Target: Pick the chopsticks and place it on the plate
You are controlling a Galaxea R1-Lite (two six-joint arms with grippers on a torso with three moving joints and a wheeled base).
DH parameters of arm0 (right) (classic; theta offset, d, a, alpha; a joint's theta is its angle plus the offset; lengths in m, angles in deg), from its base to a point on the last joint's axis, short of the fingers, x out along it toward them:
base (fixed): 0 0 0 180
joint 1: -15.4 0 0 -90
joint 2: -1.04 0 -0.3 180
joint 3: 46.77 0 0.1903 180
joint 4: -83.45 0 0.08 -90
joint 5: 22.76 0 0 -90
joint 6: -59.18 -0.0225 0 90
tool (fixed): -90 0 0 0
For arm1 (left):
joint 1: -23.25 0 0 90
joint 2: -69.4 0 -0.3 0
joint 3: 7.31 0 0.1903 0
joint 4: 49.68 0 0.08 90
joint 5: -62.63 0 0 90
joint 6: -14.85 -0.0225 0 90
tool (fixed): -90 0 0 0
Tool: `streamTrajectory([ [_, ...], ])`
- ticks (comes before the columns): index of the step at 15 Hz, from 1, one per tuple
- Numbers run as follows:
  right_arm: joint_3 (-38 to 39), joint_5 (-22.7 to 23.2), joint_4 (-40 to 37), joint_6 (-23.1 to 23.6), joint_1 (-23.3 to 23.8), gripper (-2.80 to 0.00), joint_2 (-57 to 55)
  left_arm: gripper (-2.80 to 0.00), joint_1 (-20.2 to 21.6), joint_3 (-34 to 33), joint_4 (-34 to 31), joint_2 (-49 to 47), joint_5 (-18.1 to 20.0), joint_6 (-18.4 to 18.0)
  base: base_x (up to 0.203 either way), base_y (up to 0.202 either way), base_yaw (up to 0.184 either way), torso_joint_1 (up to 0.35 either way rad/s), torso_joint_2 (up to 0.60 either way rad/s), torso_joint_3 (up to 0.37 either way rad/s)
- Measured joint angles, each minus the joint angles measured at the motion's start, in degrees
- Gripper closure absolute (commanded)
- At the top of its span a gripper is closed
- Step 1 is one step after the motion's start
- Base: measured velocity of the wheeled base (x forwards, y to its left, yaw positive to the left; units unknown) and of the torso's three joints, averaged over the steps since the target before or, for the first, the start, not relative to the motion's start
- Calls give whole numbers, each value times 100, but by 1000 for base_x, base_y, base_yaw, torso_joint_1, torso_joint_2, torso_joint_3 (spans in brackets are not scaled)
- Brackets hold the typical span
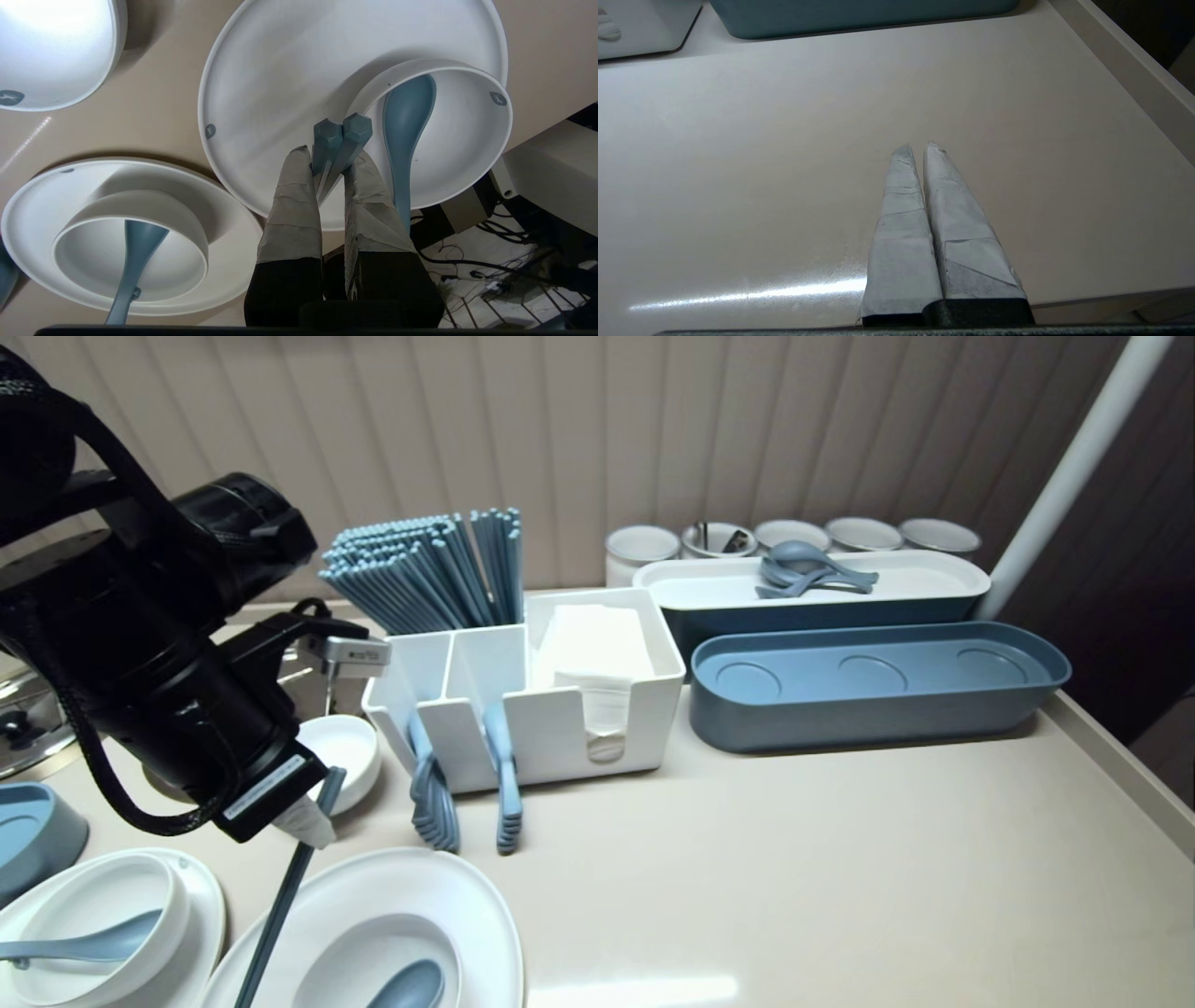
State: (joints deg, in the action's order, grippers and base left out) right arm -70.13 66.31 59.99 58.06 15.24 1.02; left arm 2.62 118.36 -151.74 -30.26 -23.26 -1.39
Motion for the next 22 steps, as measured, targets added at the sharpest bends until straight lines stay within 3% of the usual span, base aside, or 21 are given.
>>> streamTrajectory([
  [14,0,-2,-1,0,0,0,0,0,-221,-32,36,-1092,-32,50,0,0,0,0,0,0],
  [18,0,-2,1,0,0,0,0,0,-357,-16,294,-1262,-41,367,0,0,0,0,0,0],
  [22,0,-1,-1,-2,0,0,0,0,-375,-21,327,-1367,-34,389,0,0,0,0,0,0],
])
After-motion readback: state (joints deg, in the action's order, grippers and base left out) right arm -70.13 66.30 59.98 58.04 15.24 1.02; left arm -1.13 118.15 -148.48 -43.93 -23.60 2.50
